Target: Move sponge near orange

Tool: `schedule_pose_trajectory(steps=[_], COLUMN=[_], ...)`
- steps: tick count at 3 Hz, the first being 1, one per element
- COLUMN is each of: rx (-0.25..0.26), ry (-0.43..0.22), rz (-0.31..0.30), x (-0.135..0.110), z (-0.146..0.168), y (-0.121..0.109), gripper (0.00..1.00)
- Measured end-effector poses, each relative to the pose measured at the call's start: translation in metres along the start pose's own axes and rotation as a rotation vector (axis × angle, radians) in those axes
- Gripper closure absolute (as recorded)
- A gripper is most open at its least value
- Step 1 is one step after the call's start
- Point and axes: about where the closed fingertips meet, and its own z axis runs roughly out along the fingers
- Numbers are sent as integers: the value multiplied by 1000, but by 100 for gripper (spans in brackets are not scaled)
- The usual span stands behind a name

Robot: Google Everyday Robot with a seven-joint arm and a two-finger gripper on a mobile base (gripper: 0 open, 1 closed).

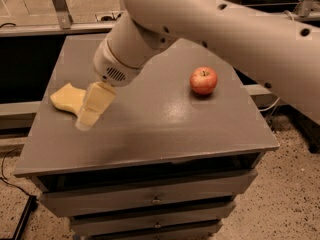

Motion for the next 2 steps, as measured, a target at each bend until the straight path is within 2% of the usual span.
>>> schedule_pose_trajectory(steps=[1,2], rx=[14,49], ry=[-43,-54], rz=[28,54], x=[-15,-15], z=[35,61], y=[-7,-22], gripper=[0,0])
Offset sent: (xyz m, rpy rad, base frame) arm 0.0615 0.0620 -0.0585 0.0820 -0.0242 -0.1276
